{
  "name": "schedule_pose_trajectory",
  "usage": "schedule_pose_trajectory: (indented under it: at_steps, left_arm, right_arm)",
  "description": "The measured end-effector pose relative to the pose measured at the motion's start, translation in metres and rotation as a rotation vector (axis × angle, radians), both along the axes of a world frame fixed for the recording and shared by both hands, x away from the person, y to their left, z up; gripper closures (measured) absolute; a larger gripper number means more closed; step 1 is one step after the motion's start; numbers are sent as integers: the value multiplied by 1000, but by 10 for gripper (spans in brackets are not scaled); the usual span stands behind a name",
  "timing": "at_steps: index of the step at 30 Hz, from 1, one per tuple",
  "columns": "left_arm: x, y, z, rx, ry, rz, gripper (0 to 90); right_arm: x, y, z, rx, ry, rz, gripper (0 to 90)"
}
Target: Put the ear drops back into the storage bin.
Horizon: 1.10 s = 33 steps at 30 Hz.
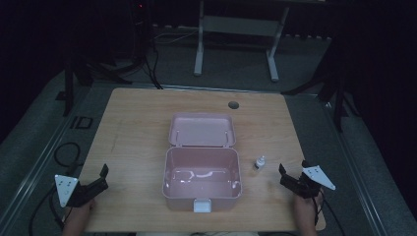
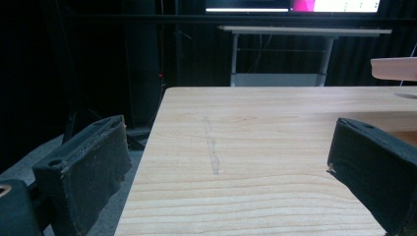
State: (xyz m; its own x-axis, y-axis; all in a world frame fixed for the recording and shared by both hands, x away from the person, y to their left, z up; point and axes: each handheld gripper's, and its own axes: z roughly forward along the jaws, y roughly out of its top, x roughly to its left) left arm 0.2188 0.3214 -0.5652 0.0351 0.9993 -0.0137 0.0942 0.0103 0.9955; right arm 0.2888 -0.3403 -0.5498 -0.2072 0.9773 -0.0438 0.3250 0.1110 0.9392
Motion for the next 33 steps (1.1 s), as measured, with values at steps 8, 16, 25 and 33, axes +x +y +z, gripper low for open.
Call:
schedule_pose_trajectory:
  at_steps: [8, 16, 25, 33]
  left_arm:
    - [0, 0, 0, -5, 7, -12, 24]
    - [0, 1, 0, -14, 9, -12, 23]
    - [0, 1, 0, -16, 8, -21, 23]
    - [0, 1, 0, -15, 8, -23, 23]
  right_arm:
    - [7, 1, -3, -1, 24, 20, 107]
    - [17, -2, 9, -1, 127, 89, 147]
    - [25, 4, 23, -92, 397, 162, 130]
    - [30, 7, 37, -138, 571, 237, 126]
